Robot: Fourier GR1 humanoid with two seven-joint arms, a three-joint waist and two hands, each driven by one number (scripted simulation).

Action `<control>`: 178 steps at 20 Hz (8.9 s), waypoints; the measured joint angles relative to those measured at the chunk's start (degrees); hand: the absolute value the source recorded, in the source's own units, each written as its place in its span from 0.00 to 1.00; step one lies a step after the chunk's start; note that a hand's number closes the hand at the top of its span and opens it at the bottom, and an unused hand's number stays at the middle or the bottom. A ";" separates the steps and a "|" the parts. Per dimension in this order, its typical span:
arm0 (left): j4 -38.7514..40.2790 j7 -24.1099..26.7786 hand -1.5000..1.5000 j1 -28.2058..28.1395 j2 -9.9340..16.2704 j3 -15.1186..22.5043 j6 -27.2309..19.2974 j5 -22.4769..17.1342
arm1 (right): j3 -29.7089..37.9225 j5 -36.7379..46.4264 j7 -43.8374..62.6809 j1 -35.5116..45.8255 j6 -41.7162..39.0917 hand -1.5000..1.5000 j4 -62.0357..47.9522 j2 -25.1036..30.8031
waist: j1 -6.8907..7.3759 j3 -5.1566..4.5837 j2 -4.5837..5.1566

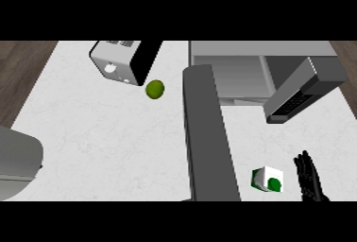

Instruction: Pick up the milk, place it into the microwave and close the microwave

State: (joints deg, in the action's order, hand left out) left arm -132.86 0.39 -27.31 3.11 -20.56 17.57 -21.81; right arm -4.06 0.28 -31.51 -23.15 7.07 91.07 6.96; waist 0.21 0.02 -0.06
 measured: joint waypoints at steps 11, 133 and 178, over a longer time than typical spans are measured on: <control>-0.88 -0.73 0.00 -0.84 -2.19 -1.47 3.33 -0.76 | 4.93 -0.17 -11.52 7.95 -3.24 0.00 -19.39 0.43 | 0.10 -0.01 0.01; 14.50 -0.48 0.00 12.25 1.92 -1.48 18.05 1.49 | 16.54 18.04 -11.02 83.97 22.25 0.00 -84.19 6.47 | 6.16 0.34 3.23; 36.11 0.50 1.00 33.25 -3.05 41.57 -2.26 26.28 | 16.70 3.63 -21.58 32.39 -18.42 0.00 -47.95 3.56 | -2.43 -0.15 -0.26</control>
State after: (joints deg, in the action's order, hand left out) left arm -96.75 0.89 5.94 0.06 21.01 15.31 4.47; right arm 12.64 3.91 -53.10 9.24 -11.35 43.12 10.52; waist -2.21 -0.13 -0.32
